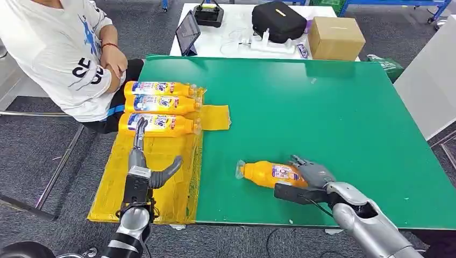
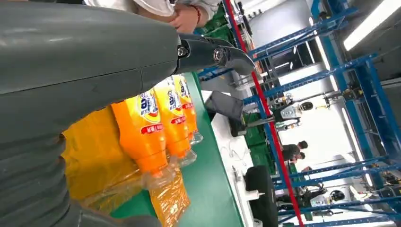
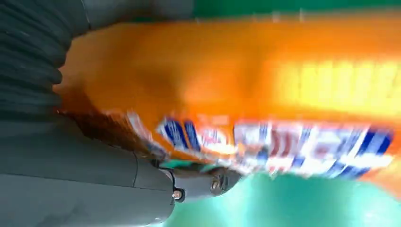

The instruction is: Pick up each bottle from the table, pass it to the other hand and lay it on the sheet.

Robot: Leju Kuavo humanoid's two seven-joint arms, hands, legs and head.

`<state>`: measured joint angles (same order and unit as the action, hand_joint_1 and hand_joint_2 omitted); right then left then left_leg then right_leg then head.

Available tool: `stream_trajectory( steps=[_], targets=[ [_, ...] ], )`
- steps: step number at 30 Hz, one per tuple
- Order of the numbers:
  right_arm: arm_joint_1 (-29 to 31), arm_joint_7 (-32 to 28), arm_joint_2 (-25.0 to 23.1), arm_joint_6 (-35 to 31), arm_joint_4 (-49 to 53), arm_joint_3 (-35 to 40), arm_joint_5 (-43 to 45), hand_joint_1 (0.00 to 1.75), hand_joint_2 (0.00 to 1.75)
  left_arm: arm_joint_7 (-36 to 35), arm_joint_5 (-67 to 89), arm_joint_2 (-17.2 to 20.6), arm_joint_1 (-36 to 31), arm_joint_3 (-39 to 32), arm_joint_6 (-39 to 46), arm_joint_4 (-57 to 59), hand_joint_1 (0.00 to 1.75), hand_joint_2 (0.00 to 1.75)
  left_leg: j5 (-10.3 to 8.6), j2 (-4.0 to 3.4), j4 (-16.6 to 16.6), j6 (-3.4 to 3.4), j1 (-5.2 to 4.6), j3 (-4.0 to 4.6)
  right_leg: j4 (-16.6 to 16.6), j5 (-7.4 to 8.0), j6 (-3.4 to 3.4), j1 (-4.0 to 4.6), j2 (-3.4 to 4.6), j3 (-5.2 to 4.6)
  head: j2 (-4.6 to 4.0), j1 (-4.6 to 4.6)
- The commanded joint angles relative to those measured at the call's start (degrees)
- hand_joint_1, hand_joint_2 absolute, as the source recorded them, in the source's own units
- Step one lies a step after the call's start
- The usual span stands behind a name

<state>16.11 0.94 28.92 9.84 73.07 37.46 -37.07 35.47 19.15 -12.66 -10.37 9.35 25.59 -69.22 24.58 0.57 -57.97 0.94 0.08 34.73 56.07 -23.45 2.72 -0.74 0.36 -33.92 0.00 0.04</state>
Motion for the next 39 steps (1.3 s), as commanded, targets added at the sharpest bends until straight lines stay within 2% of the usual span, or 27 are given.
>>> stream_trajectory(
  steps=[1, 5, 6, 8, 9, 10, 12, 13, 14, 16, 18, 19, 21, 27, 29, 30, 32, 33, 34, 35, 36, 37, 39],
  targets=[
    [-1.93, 0.33, 0.1, -0.05, -1.99, 1.96, -0.63, 1.75, 1.75, -0.54, -0.6, -0.4, -1.08, -0.43, -1.0, 3.52, 0.0, 1.75, 0.0, 0.06, 0.07, -0.04, 0.05, -0.15, -0.11, 0.0, -0.07, 0.06, -0.12, 0.19, 0.0, -0.04],
    [-4.8, -0.65, -0.54, -3.29, 2.01, -2.03, -1.05, 1.75, 1.75, -0.68, -0.83, -0.43, -0.54, -0.94, -2.06, 2.85, 0.0, 1.75, 0.0, 0.12, 0.1, -0.07, 0.08, -0.2, -0.15, -0.02, -0.12, 0.09, -0.22, 0.27, 0.0, -0.02],
    [-7.51, -1.87, -3.46, -7.32, 4.19, -6.68, -1.57, 1.75, 1.75, -1.48, -1.39, -0.67, 0.0, -1.42, -3.46, 2.08, 0.0, 1.75, 0.0, 0.14, 0.08, -0.05, 0.05, -0.18, -0.11, -0.04, -0.09, 0.07, -0.22, 0.22, 0.0, -0.02],
    [-11.42, -4.42, -11.49, -17.86, 9.13, -14.74, -6.25, 1.75, 1.75, -3.6, -3.46, -1.23, 1.29, -2.25, -7.38, 0.23, 0.0, 1.75, 0.02, 0.1, 0.1, -0.07, 0.07, -0.18, -0.12, -0.04, -0.1, 0.09, -0.15, 0.21, 0.0, -0.04],
    [-12.69, -6.33, -18.13, -27.42, 13.01, -18.8, -12.2, 1.75, 1.75, -5.16, -5.28, -1.61, 2.4, -2.7, -10.4, -1.43, 0.0, 1.75, 0.07, 0.03, 0.11, -0.1, 0.1, -0.24, -0.14, -0.06, -0.15, 0.12, -0.11, 0.26, 0.0, -0.02],
    [-13.08, -7.71, -22.63, -33.79, 16.22, -20.96, -15.11, 1.75, 1.75, -5.96, -6.57, -1.8, 3.16, -2.57, -12.31, -2.42, 0.0, 1.75, 0.07, -0.09, 0.09, -0.1, 0.11, -0.14, -0.11, -0.02, -0.13, 0.12, 0.06, 0.15, 0.0, 0.0],
    [-13.25, -10.18, -27.36, -46.33, 22.81, -23.37, -19.15, 1.75, 1.75, -7.79, -11.11, -2.01, 3.62, -1.46, -16.99, -2.84, 0.0, 1.75, 0.15, -0.46, 0.03, -0.14, 0.11, 0.04, 0.05, 0.0, -0.17, 0.13, 0.42, -0.07, 0.0, 0.02],
    [-13.34, -10.87, -28.19, -49.6, 24.27, -24.24, -19.22, 1.75, 1.75, -7.92, -11.98, -1.94, 3.43, -0.88, -17.76, -2.59, 0.0, 1.75, 0.21, -0.57, -0.02, -0.17, 0.11, 0.06, 0.16, -0.06, -0.21, 0.14, 0.5, -0.16, 0.0, 0.04],
    [-13.61, -10.78, -27.71, -49.21, 25.8, -24.83, -18.76, 1.75, 1.75, -7.95, -12.14, -2.08, 3.09, -0.47, -17.76, -2.27, 0.0, 1.75, 0.17, -0.5, -0.07, -0.15, 0.12, 0.35, 0.23, -0.04, -0.19, 0.16, 0.46, -0.42, 0.0, -0.07],
    [-15.15, -23.61, -36.42, -49.84, 30.1, -35.73, -16.45, 1.75, 1.75, -9.9, -17.57, -1.65, 2.11, 1.05, -21.66, -1.18, 0.0, 1.75, 0.15, -0.28, -0.04, -0.15, 0.12, 0.35, 0.25, -0.13, -0.18, 0.16, 0.21, -0.51, 0.0, -0.13],
    [-15.8, -32.58, -42.01, -49.84, 31.82, -42.75, -14.06, 1.75, 1.75, -11.21, -21.82, -1.24, 1.29, 2.37, -25.6, -0.41, 0.0, 1.75, 0.0, 0.12, -0.04, -0.12, 0.16, 0.47, 0.2, -0.13, -0.14, 0.2, -0.12, -0.58, 0.0, 0.04],
    [-16.09, -36.49, -44.42, -49.84, 32.0, -45.55, -13.1, 1.75, 1.75, -11.71, -23.17, -0.8, 0.94, 3.13, -27.11, -0.33, 0.0, 1.75, 0.15, 0.21, -0.11, -0.17, 0.23, 0.22, 0.23, -0.3, -0.22, 0.29, -0.28, -0.27, 0.0, -0.02],
    [-16.37, -38.65, -45.52, -49.84, 31.1, -46.95, -11.84, 1.75, 1.75, -12.42, -24.84, -0.66, 0.85, 3.48, -28.43, -0.35, 0.0, 1.75, 0.05, 0.04, -0.05, -0.13, 0.15, 0.44, 0.27, -0.18, -0.17, 0.15, -0.06, -0.51, 0.0, -0.02],
    [-16.32, -38.2, -44.38, -49.84, 27.56, -45.61, -9.75, 1.75, 1.75, -13.29, -28.74, 0.38, 1.31, 4.37, -32.17, -1.27, 0.0, 1.75, 0.04, 0.06, 0.0, -0.11, 0.17, 0.37, 0.12, -0.13, -0.14, 0.17, -0.11, -0.36, 0.0, 0.0],
    [-16.64, -33.5, -37.51, -49.51, 22.48, -36.74, -5.31, 1.75, 1.75, -14.35, -34.62, 1.85, 1.72, 5.62, -38.66, -2.09, 0.0, 1.75, 0.01, -0.07, 0.04, -0.1, 0.08, 0.44, 0.12, -0.07, -0.12, 0.09, 0.04, -0.49, 0.0, 0.0],
    [-16.59, -32.63, -36.32, -48.37, 19.83, -34.37, -4.38, 1.75, 1.75, -14.44, -36.16, 2.57, 1.88, 6.29, -40.91, -2.34, 0.0, 1.75, 0.07, -0.16, 0.07, -0.13, 0.11, 0.28, 0.06, -0.08, -0.15, 0.12, 0.09, -0.34, 0.0, -0.04],
    [-16.52, -33.95, -36.39, -49.2, 15.84, -32.26, -2.54, 1.75, 1.75, -14.71, -37.96, 3.03, 2.2, 6.79, -42.82, -2.63, 0.0, 1.75, 0.02, -0.27, 0.11, -0.12, 0.12, 0.33, -0.02, 0.02, -0.11, 0.12, 0.18, -0.41, 0.0, -0.04],
    [-16.61, -33.65, -36.11, -47.14, 14.09, -30.91, -1.65, 1.75, 1.75, -14.72, -39.15, 3.42, 2.35, 7.33, -44.54, -2.74, 0.0, 1.75, 0.01, -0.2, 0.11, -0.11, 0.1, 0.37, 0.0, 0.0, -0.1, 0.1, 0.13, -0.42, 0.0, -0.02],
    [-16.73, -33.95, -36.19, -45.39, 12.16, -29.56, -0.9, 1.75, 1.75, -14.28, -39.35, 3.89, 2.38, 8.01, -45.69, -2.92, 0.0, 1.75, 0.1, -0.32, 0.18, -0.16, 0.16, 0.03, -0.11, -0.04, -0.19, 0.18, 0.19, -0.1, 0.0, 0.02],
    [-16.86, -34.35, -37.24, -43.79, 8.93, -28.28, 0.62, 1.75, 1.75, -13.77, -40.14, 4.08, 2.58, 8.67, -47.38, -3.24, 0.0, 1.75, 0.02, -0.24, 0.12, -0.11, 0.11, 0.32, -0.01, 0.01, -0.11, 0.11, 0.17, -0.39, 0.0, 0.0],
    [-16.83, -35.37, -37.96, -42.1, 6.46, -27.2, 2.38, 1.75, 1.75, -13.55, -40.06, 4.37, 2.81, 9.24, -47.97, -3.64, 0.0, 1.75, 0.09, -0.34, 0.16, -0.15, 0.14, 0.13, -0.04, -0.03, -0.17, 0.15, 0.25, -0.23, 0.0, -0.04],
    [-16.61, -36.14, -38.72, -42.46, 3.82, -26.26, 2.18, 1.75, 1.75, -13.16, -39.44, 4.54, 2.91, 9.81, -48.15, -3.93, 0.0, 1.75, 0.08, -0.38, 0.15, -0.15, 0.17, 0.17, -0.05, 0.0, -0.16, 0.18, 0.28, -0.27, 0.0, -0.02],
    [-15.27, -35.56, -39.54, -39.07, -2.7, -22.87, 2.66, 1.75, 1.75, -13.09, -37.86, 5.19, 2.95, 11.12, -47.83, -3.89, 0.0, 1.75, 0.03, -0.27, 0.14, -0.13, 0.15, 0.27, -0.01, -0.01, -0.13, 0.15, 0.18, -0.36, 0.0, -0.02]
  ],
)
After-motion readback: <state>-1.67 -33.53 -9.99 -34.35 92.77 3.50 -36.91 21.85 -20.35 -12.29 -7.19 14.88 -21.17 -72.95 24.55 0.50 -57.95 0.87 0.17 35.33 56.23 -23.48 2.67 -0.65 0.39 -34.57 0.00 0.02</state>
